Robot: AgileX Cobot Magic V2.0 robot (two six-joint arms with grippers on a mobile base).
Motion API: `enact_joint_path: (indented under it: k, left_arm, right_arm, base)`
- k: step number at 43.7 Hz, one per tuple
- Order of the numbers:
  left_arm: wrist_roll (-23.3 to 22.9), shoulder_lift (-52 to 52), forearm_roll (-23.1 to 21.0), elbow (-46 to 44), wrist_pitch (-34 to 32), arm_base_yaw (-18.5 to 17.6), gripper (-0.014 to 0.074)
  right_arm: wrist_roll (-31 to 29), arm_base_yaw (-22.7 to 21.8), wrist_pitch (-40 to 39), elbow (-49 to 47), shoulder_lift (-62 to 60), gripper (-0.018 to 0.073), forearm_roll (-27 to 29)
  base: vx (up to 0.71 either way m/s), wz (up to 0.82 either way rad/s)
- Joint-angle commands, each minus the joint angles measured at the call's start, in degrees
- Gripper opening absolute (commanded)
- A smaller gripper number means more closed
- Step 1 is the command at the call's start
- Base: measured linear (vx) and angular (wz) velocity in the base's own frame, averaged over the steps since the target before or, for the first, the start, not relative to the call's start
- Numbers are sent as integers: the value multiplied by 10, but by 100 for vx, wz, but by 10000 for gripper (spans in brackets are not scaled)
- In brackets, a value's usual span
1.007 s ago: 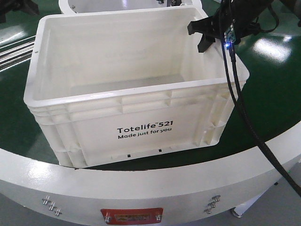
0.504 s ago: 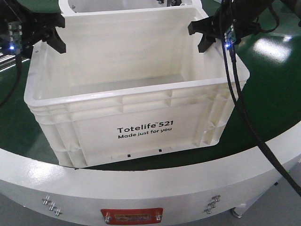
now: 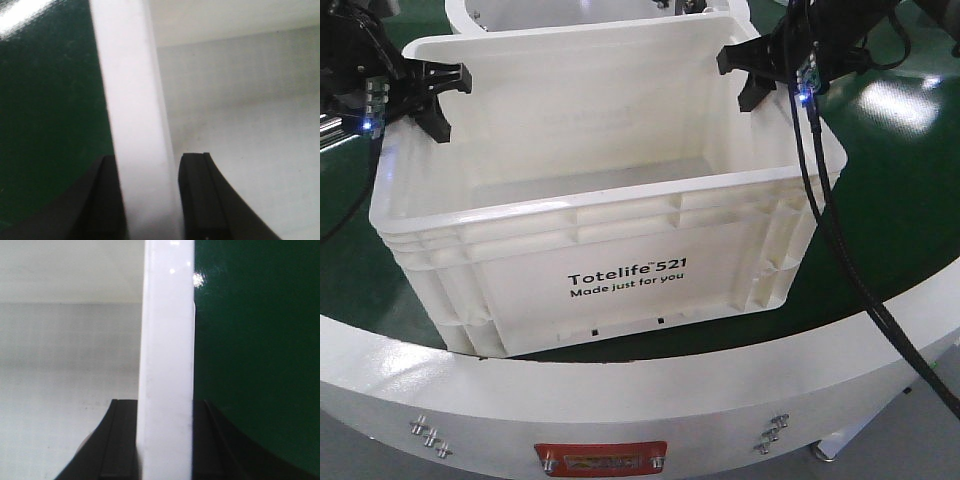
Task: Place moving items into box and shelve
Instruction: 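Grip the opposite tote rim with the left gripper, then lift the tote with both grippers off the conveyor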
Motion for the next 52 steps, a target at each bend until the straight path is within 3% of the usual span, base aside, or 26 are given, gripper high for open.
enact_joint_path:
  k: [1, 23, 52]
  left_arm:
    - [29, -16, -56, -14, -13, -14, -9]
    - [37, -52, -24, -16, -107, -14, -6]
    - [45, -51, -12, -124, -62, -12, -6]
  right_arm:
    - [-24, 0, -11, -12, -26, -4, 66]
    - [-25, 0, -22, -12, -80, -4, 86]
    - [-20, 0, 14, -12, -158, -4, 97]
  base:
    - [0, 0]
    - [0, 0]
    - [0, 0]
